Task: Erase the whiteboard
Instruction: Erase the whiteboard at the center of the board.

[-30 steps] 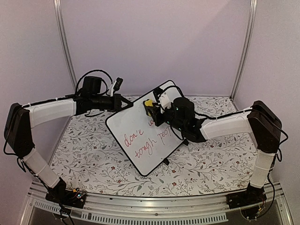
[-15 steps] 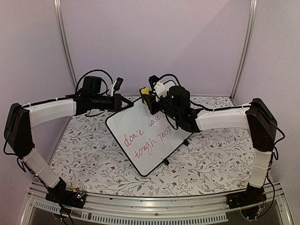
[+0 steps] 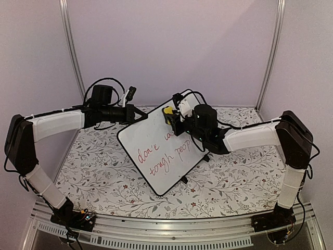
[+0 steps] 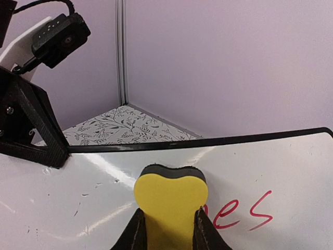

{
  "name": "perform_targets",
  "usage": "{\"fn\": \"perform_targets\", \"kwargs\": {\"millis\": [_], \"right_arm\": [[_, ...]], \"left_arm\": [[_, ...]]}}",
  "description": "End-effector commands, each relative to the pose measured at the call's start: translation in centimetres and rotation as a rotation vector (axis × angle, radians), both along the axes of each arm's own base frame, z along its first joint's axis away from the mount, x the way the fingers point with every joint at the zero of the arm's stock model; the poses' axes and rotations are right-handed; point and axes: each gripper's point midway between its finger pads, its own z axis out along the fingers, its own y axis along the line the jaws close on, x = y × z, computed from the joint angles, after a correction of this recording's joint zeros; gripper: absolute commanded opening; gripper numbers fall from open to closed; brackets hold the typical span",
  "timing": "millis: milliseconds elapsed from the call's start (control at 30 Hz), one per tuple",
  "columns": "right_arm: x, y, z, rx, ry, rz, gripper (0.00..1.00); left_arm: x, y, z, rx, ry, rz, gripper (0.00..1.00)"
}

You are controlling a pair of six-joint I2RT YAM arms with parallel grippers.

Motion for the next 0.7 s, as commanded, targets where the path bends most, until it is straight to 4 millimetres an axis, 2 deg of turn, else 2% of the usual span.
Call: {"fn": "perform_targets", "kwargs": {"millis": [0, 167, 467, 567, 667], "right_arm": [[-0.8, -1.8, -3.3, -0.063, 0.076, -0.021, 0.26], [-0.3, -1.6, -1.6, -0.043, 0.044, -0.035, 0.27], [3.0, 0.7, 1.9, -0.002, -0.014, -0.04, 0.27], [3.5, 1.2, 1.4, -0.02, -0.008, -0.039, 0.27], [3.4, 0.8, 0.1, -0.04, 0.011, -0.045, 0.27]], "left_arm": [[-1.4, -0.5, 1.4, -0.023, -0.055, -0.066, 0.0], [-1.4, -0.5, 1.4, -0.025, -0.053, -0.067, 0.0], [-1.5, -0.6, 1.5, -0.024, -0.056, -0.07, 0.0], [-1.5, -0.5, 1.4, -0.024, -0.056, -0.067, 0.0], [-1.5, -0.5, 1.6, -0.025, -0.06, -0.067, 0.0]]}}
